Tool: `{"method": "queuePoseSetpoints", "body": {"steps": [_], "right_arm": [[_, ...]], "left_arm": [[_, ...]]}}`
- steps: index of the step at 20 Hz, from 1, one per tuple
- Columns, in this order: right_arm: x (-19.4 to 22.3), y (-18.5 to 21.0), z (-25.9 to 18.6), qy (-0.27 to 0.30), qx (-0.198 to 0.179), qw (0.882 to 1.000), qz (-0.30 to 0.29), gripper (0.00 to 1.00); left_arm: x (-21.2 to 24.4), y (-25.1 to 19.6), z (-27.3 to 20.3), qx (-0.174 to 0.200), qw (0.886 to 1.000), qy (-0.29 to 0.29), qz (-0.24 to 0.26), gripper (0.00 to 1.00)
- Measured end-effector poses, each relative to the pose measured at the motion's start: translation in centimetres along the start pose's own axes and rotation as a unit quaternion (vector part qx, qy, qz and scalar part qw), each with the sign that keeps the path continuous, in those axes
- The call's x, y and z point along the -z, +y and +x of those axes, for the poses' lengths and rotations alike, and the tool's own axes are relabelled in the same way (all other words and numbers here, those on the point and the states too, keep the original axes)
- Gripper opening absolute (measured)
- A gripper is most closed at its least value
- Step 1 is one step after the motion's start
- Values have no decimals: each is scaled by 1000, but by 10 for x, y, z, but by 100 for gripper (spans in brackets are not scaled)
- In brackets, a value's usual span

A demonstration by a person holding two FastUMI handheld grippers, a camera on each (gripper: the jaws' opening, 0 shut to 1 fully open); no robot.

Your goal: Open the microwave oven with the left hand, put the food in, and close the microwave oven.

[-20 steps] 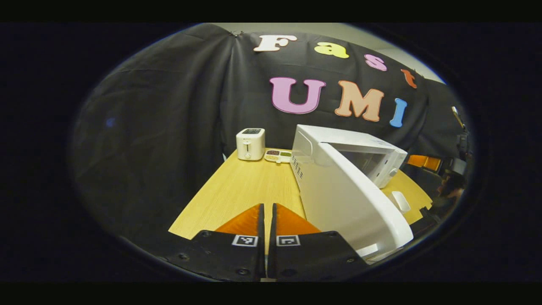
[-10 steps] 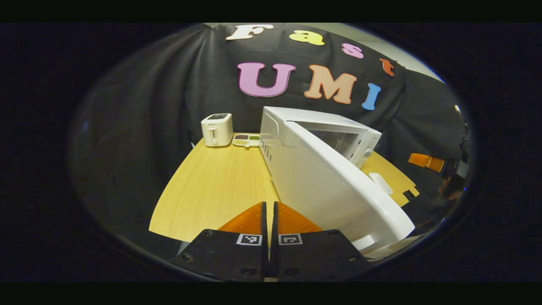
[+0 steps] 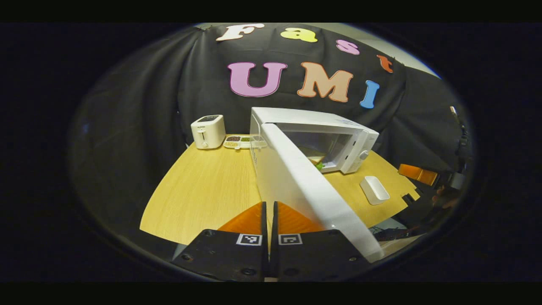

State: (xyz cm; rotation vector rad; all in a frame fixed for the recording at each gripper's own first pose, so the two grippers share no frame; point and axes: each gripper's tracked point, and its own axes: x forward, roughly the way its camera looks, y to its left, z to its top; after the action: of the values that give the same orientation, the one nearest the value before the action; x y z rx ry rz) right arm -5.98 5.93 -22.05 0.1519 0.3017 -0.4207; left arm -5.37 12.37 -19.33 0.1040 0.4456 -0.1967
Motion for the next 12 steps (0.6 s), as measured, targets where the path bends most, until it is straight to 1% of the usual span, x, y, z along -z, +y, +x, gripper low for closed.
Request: {"method": "queuePoseSetpoints", "body": {"steps": [5,7,12], "right_arm": [[-13,-25,18,4,-17,1000,-3,98],[-22,-38,24,-2,-20,1000,-2,98],[-61,-70,34,-51,-28,998,-15,98]], "left_arm": [[-12,-35,8,-12,1000,-10,-11,0],[-13,-51,15,-11,1000,-12,-20,0],[-23,-92,34,-5,999,-22,-29,0]]}}
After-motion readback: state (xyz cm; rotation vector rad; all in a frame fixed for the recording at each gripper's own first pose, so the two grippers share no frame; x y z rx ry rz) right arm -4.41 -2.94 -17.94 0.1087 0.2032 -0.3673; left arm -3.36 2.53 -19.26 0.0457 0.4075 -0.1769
